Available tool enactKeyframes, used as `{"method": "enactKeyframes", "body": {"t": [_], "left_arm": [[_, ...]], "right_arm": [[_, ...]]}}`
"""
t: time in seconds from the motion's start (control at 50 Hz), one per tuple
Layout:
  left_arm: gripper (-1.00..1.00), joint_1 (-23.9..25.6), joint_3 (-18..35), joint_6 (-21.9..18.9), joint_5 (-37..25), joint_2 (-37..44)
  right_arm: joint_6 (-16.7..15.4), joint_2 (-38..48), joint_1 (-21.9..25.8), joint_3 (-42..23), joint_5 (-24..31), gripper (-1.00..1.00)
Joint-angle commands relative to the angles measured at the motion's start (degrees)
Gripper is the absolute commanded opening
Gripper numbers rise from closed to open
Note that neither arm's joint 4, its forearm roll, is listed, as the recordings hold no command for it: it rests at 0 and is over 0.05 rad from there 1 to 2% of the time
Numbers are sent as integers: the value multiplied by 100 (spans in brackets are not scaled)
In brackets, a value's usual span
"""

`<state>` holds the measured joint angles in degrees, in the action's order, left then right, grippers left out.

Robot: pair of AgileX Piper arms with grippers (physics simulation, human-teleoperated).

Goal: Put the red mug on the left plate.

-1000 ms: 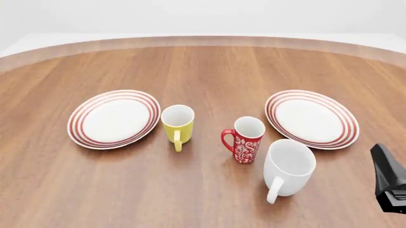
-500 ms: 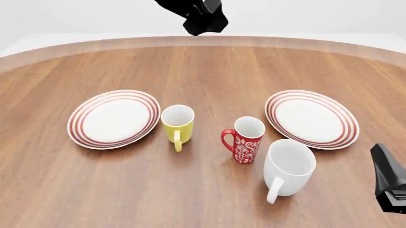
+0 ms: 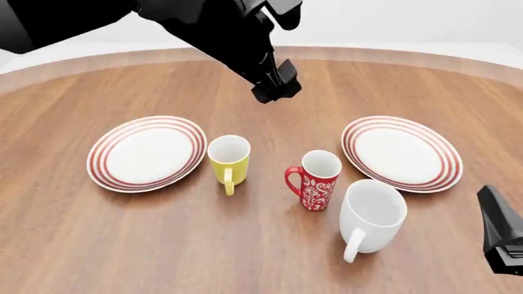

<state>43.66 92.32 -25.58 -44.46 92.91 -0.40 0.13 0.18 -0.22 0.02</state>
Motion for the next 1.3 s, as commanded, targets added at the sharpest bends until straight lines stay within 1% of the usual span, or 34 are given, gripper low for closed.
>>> {"method": "enactKeyframes", "body": {"t": [0.02, 0.12, 0.24, 0.26, 0.28, 0.34, 0.5, 0.58, 0.66, 0.9, 1.3], "left_arm": [[100, 36, -439, -28, 293, 111], [100, -5, -647, -140, 479, 273], [100, 28, -687, -115, 576, 361], [100, -54, -677, -260, 577, 456], [100, -56, -681, -257, 583, 466], [100, -45, -610, -191, 560, 527], [100, -54, -526, -205, 578, 635], [100, -21, -488, -151, 627, 680], [100, 27, -609, -93, 781, 764], [100, 83, -573, -2, 880, 905], [100, 201, -1072, 159, 1286, 925]], "right_arm": [[0, 0, 1, 0, 0, 100], [0, 0, -1, 0, -1, 100], [0, 0, 0, 0, 0, 100], [0, 0, -2, 0, -1, 100], [0, 0, -1, 0, 0, 100], [-1, 0, 0, 0, -1, 100], [0, 0, 1, 0, 1, 100], [-1, 0, 0, 0, 1, 100], [-2, 0, 0, 0, -1, 100], [0, 0, 1, 0, 1, 100], [1, 0, -1, 0, 0, 100]]}}
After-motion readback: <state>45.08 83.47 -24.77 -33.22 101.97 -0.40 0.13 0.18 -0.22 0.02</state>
